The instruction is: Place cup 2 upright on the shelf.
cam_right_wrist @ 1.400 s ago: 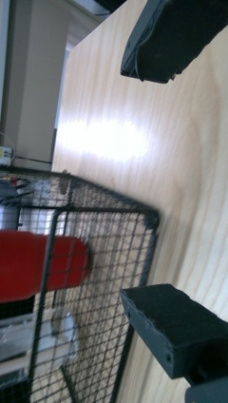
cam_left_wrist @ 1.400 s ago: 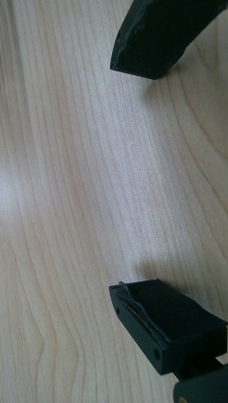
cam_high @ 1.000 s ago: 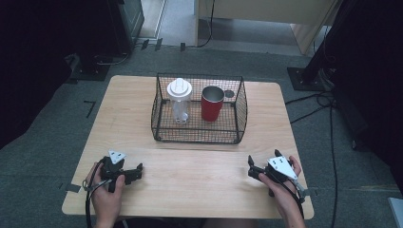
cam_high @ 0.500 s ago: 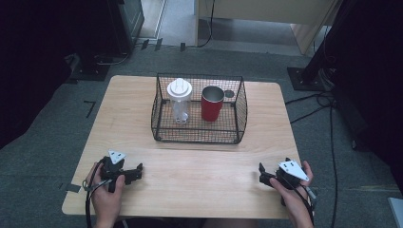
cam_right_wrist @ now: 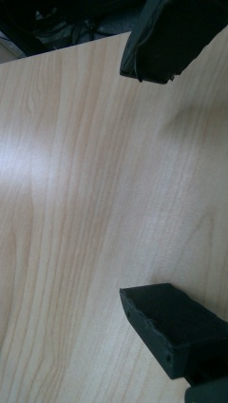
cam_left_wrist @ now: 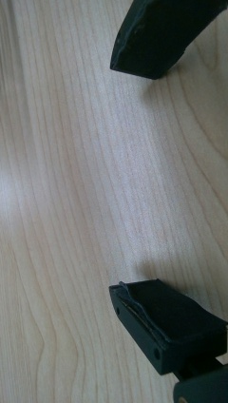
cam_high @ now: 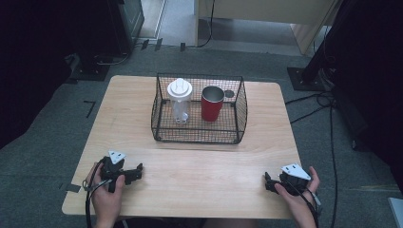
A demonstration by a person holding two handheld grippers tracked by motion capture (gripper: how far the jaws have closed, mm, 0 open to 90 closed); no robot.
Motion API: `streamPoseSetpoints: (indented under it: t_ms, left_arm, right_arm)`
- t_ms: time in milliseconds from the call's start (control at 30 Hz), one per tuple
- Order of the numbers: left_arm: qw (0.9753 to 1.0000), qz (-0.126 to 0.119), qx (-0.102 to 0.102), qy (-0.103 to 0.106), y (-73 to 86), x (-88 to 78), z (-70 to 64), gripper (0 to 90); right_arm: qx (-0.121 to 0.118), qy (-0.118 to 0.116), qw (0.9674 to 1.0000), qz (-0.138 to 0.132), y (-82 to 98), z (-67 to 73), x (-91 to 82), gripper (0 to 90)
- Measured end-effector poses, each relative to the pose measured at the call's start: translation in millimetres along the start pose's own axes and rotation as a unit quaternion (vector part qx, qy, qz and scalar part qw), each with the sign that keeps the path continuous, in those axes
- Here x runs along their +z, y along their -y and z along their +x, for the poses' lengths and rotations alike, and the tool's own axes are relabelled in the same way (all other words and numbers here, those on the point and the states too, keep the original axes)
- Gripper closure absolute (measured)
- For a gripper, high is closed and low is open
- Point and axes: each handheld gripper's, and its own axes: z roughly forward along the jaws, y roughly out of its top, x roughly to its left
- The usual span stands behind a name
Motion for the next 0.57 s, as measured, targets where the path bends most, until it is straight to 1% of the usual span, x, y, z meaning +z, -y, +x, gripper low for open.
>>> streamPoseSetpoints:
  t_ms: [100,167,200,233,267,300,567]
  left_arm:
    - [1.0,0.0,-0.001,0.0,0.0,0.1,-0.1,0.0]
    - [1.0,0.0,0.0,0.0,0.0,0.0,0.0,0.0]
    - [1.0,0.0,0.0,0.0,0.0,0.0,-0.1,0.0]
    - [1.0,0.001,0.0,0.0,0.0,-0.1,-0.1,0.0]
    - [1.0,0.001,0.0,0.0,0.1,-0.2,-0.5,0.0]
    - [1.0,0.001,0.0,0.001,0.1,-0.3,-0.9,0.0]
    - [1.0,0.001,0.001,0.001,0.3,-0.3,-1.1,0.0]
  right_arm:
    - [0.007,-0.008,0.9999,0.004,2.0,-1.9,-1.8,0.0]
    - [0.02,-0.02,0.9995,0.012,2.4,-4.9,-1.6,0.0]
    - [0.036,-0.028,0.9987,0.02,2.7,-7.5,-1.0,0.0]
    - [0.057,-0.037,0.9973,0.029,3.2,-10.5,-0.1,0.0]
    - [0.073,-0.034,0.9962,0.033,3.6,-11.9,-0.1,0.0]
    - [0.077,-0.03,0.996,0.033,3.9,-12.1,-0.3,0.0]
    - [0.077,-0.03,0.996,0.033,3.9,-12.2,-0.3,0.0]
